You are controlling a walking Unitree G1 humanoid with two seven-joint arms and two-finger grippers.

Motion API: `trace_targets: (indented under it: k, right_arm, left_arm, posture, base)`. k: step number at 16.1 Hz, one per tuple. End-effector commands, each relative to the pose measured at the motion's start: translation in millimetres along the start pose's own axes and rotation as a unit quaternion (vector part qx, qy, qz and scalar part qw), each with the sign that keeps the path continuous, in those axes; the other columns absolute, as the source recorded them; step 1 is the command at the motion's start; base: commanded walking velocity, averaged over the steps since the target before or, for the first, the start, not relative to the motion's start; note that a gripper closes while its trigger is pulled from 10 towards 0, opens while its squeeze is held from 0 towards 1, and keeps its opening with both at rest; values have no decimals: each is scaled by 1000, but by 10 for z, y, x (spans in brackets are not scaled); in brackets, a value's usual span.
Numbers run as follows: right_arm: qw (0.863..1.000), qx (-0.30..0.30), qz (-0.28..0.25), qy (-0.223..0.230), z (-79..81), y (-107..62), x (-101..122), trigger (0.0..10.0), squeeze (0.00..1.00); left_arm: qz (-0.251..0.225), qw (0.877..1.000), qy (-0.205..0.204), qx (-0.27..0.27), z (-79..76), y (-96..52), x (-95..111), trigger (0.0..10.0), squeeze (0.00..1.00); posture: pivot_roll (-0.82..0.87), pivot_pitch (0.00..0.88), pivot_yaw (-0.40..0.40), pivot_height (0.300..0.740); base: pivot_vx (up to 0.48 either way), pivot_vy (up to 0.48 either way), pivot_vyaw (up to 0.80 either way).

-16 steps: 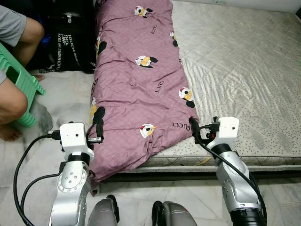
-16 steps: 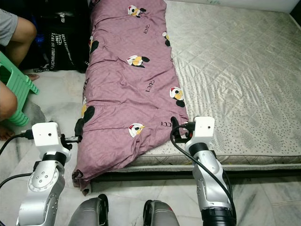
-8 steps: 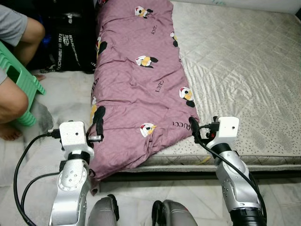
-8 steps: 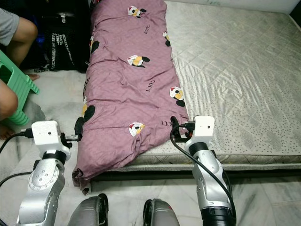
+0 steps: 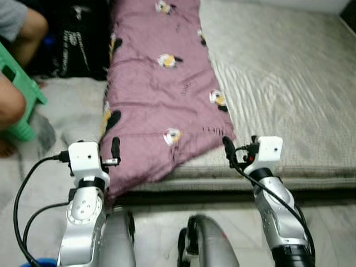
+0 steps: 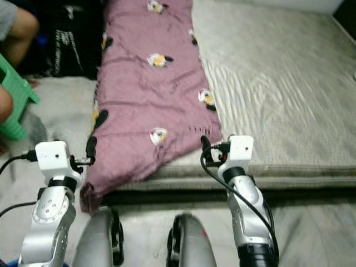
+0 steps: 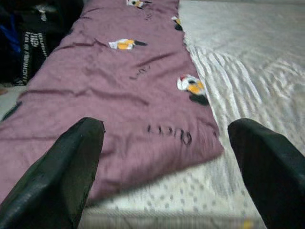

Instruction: Clean up the room

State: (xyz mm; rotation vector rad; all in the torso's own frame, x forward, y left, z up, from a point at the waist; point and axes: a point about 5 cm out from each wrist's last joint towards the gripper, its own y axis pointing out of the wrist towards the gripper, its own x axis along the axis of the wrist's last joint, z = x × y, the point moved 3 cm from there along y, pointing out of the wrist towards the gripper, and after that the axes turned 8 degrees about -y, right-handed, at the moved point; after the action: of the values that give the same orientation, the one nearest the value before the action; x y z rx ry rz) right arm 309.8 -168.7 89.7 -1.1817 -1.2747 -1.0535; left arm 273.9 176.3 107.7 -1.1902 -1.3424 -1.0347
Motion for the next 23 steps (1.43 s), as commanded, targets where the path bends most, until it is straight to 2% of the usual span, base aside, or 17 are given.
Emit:
trace_targets:
  k: [1,10,13,23]
  right_arm:
    - [1000,-2,5,0,-32,-23,-15,10000,0]
    - [1000,19,3,-6,20,-11,-2,10000,0]
    - [1000,19,4,-5,19,-13,-8,10000,0]
    - [1000,21,5,-6,12,-16,-12,10000,0]
  left_arm:
    - [2,1000,-1,1,-6,-16,-10,10000,0]
    - [3,1000,-7,1,-7,-1,-23,10000,0]
    - [1,1000,-12,-9,-26,-8,-25,10000,0]
    - [1,1000,-13,-14,-45,-20,-25,10000,0]
  posture:
    - [13,195,-122,625]
    - [11,194,-126,625]
    - [11,193,-125,625]
    - [11,191,-129,625]
  base:
    - [0,0,0]
    - [0,0,0]
    - [0,0,413]
    - [279,0,0]
